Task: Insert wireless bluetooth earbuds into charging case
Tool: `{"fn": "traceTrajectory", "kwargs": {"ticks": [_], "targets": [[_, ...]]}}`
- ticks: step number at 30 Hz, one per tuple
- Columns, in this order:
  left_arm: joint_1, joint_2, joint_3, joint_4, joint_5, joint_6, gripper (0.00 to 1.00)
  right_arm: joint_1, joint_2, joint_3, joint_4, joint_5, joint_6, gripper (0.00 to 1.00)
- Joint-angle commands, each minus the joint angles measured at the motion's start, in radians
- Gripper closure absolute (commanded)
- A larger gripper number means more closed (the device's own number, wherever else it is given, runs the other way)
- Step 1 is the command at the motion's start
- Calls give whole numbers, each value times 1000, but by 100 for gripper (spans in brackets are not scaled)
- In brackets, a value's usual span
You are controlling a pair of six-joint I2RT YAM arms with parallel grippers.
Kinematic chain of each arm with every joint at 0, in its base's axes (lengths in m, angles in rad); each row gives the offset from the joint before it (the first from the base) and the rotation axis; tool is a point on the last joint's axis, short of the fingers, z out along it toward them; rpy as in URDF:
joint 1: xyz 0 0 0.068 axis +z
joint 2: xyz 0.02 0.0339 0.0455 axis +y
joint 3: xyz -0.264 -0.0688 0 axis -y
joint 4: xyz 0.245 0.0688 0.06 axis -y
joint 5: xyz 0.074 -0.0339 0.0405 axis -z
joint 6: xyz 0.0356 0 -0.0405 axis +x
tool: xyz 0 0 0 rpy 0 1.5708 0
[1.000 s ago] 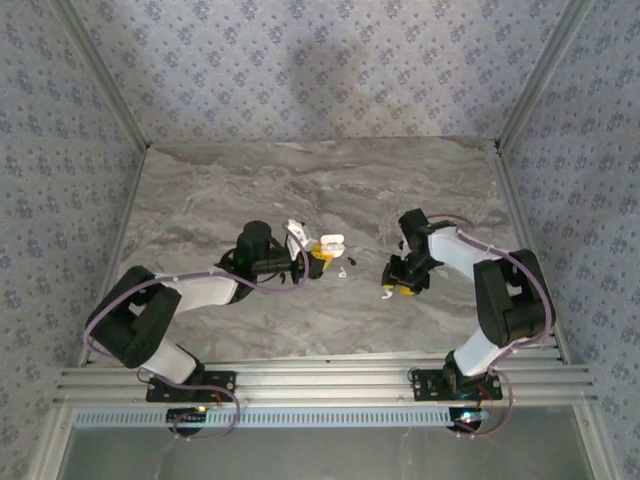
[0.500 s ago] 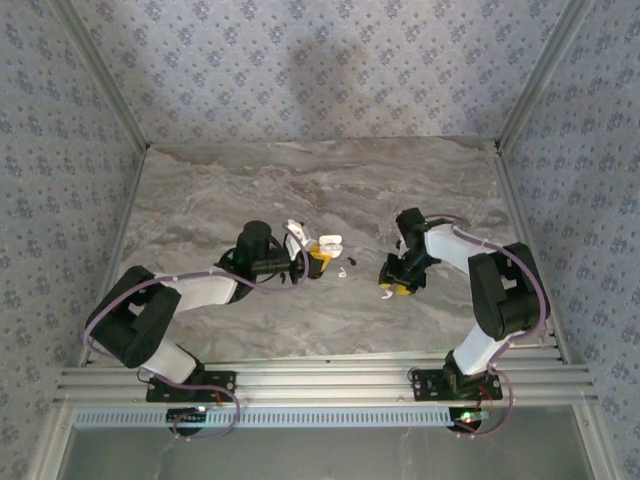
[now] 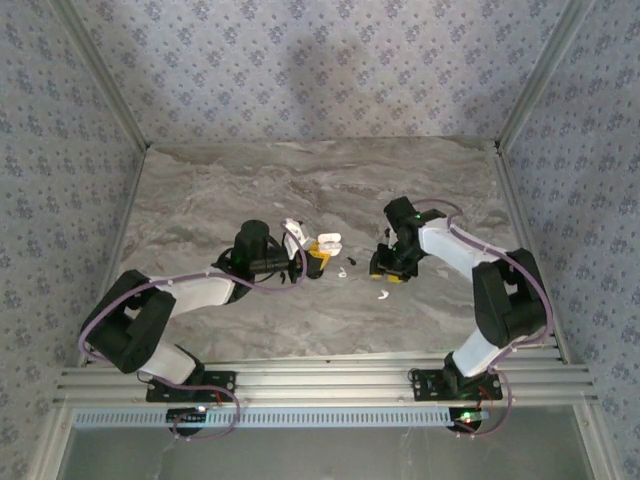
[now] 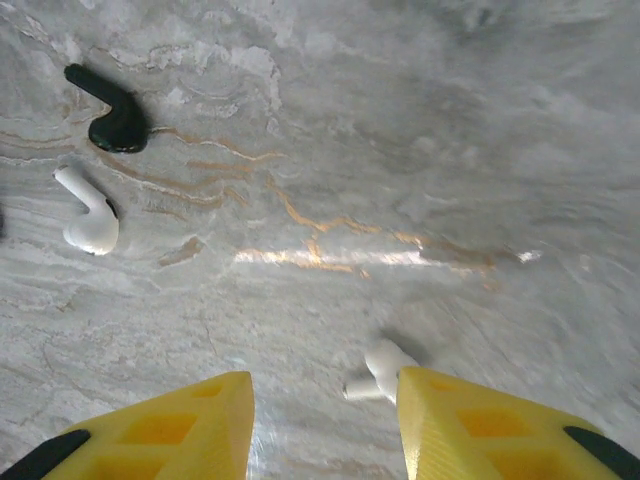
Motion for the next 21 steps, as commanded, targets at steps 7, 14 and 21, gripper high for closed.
{"fn": "traceTrajectory", "kwargs": {"ticks": [7,14,21], "targets": [[7,-21,1,12,0,18,83,31,-46,-39,-90,69,53,62],[7,-24,2,6,-3,17,83,58,31,-36,-69,101,42,64],[7,-27,3,-4,-6,20,83,64,77,-37,-50,115,27,65]]}}
